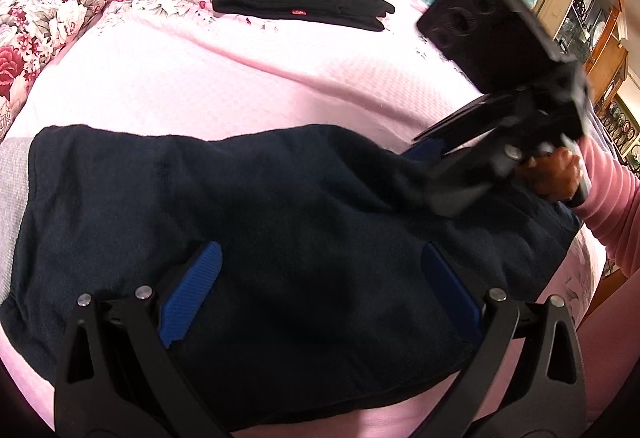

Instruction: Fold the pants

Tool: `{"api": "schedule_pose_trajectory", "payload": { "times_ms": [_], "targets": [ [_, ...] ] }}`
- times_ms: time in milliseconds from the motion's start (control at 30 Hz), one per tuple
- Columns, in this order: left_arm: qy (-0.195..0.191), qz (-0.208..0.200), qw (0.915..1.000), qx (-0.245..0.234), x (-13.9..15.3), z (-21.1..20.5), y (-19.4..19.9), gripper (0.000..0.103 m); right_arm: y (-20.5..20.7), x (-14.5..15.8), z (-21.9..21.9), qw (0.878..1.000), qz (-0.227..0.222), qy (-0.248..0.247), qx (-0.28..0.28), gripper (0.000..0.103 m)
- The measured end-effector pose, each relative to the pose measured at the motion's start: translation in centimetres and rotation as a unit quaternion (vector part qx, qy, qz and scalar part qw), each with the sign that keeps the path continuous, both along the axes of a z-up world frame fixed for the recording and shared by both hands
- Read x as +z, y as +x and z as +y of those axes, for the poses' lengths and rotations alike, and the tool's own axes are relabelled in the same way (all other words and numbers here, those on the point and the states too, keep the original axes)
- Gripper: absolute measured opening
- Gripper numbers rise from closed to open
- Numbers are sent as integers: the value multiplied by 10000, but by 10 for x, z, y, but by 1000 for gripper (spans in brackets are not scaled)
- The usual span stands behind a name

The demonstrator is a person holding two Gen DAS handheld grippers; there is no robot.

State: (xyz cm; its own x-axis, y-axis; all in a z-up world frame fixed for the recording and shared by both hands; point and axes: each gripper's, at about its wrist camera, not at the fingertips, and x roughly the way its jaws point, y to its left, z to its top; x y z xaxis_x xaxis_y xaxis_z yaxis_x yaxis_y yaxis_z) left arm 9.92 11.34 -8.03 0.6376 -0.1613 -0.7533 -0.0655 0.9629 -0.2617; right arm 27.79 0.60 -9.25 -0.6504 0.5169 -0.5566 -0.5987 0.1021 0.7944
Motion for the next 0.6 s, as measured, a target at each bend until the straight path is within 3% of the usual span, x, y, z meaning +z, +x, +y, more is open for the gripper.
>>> {"api": "schedule_pose_trajectory", "payload": {
  "times_ms": [100,167,300,367,500,600],
  "targets": [
    [-19,-1,10000,-2,0,0,0,101,21,-12,3,9965,593,-1,-582,67],
    [-27,-8,10000,-3,0,1,0,101,25,-11,4,9948,729,29,-711,67],
    [-69,-12,10000,-15,0,2,0,101,6,2,-1,9998,40,-150,-103,67],
    [-87,-19,10000,-14,0,3,-1,101,11,6,-1,9988,-145,-353,-298,67],
    [-89,-14,10000,-21,0,3,-1,101,2,9,3,9972,-497,-288,-486,67],
    [-98,-8,9999,-23,0,4,0,101,-7,-1,12,9994,-179,-75,-302,71]
  ]
}}
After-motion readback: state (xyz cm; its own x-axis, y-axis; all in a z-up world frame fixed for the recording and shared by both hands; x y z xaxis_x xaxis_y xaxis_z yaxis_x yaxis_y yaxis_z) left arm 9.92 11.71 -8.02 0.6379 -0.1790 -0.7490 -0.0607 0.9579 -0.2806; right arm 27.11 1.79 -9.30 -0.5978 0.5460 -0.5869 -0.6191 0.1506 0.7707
